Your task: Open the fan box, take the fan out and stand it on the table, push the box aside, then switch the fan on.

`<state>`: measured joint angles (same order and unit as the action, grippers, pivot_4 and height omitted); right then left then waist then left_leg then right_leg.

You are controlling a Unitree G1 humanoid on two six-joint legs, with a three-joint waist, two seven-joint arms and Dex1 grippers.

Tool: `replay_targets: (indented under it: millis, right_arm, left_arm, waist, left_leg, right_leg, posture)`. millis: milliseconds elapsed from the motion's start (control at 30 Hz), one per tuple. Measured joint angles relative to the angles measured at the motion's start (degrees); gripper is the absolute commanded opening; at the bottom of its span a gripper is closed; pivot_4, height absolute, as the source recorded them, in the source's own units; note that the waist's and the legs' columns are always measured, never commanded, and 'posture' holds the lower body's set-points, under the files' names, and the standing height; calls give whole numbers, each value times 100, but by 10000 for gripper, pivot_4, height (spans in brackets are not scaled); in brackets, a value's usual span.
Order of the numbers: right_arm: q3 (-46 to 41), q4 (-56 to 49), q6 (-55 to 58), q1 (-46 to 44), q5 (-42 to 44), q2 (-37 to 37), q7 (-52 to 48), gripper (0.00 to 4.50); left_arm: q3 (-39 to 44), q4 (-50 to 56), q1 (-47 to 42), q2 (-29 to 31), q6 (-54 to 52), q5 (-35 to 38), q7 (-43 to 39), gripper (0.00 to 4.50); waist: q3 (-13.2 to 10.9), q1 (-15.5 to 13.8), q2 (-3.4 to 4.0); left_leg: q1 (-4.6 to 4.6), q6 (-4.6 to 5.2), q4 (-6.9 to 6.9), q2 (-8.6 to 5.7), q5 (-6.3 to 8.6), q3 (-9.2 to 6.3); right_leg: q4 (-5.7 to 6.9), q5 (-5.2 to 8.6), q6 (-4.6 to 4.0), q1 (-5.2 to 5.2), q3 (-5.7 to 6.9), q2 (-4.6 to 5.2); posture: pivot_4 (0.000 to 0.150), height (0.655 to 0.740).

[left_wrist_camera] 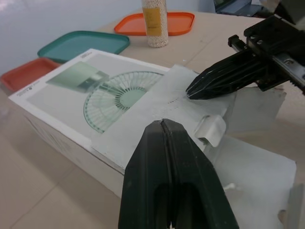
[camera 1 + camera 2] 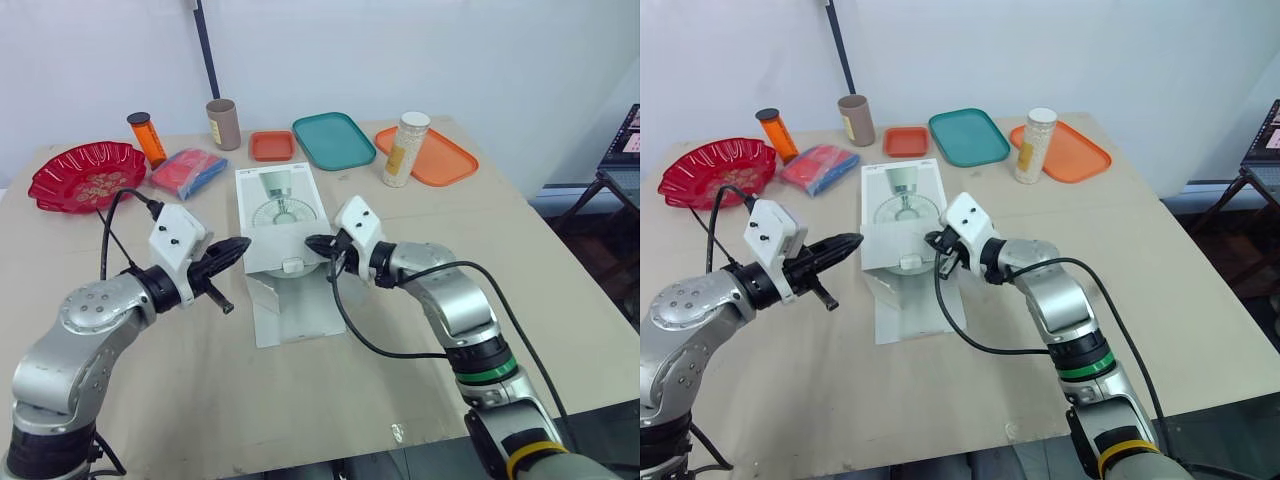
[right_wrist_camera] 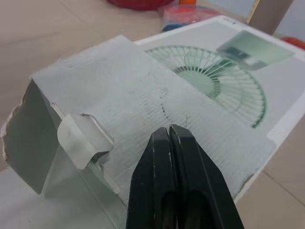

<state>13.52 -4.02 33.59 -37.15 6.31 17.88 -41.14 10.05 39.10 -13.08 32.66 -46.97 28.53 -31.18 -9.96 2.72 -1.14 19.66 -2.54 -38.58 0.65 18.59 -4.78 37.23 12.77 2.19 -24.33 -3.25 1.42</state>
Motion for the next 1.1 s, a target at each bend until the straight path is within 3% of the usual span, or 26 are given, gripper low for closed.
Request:
replay_targets:
  millis: [633, 833, 1100]
  right_arm:
    - [121, 75, 407, -183, -36, -194, 298, 336]
    - [157, 18, 509, -184, -51, -195, 393, 336]
    - [222, -82, 576, -176, -84, -197, 488, 336]
  left_arm:
    - [-477, 921, 505, -509, -1033, 797, 1139, 0]
    - [-716, 922, 857, -482, -1020, 701, 1277, 0]
    - [-1385, 911, 827, -987, -884, 366, 1726, 0]
  waist:
    - [5, 2, 2]
    - [7, 0, 2]
    - [9, -1, 2]
  left_leg:
    - [-7, -6, 4, 0, -3, 1]
    - [-9, -9, 5, 0, -5, 1]
    - [-9, -10, 5, 0, -5, 0]
  right_leg:
    - [1, -1, -2, 3, -3, -2]
    - [0, -1, -2, 6, -3, -2]
    - [-1, -1, -2, 7, -3, -2]
  posture:
    - [1500, 7400]
    - [1500, 7400]
    - [1500, 7400]
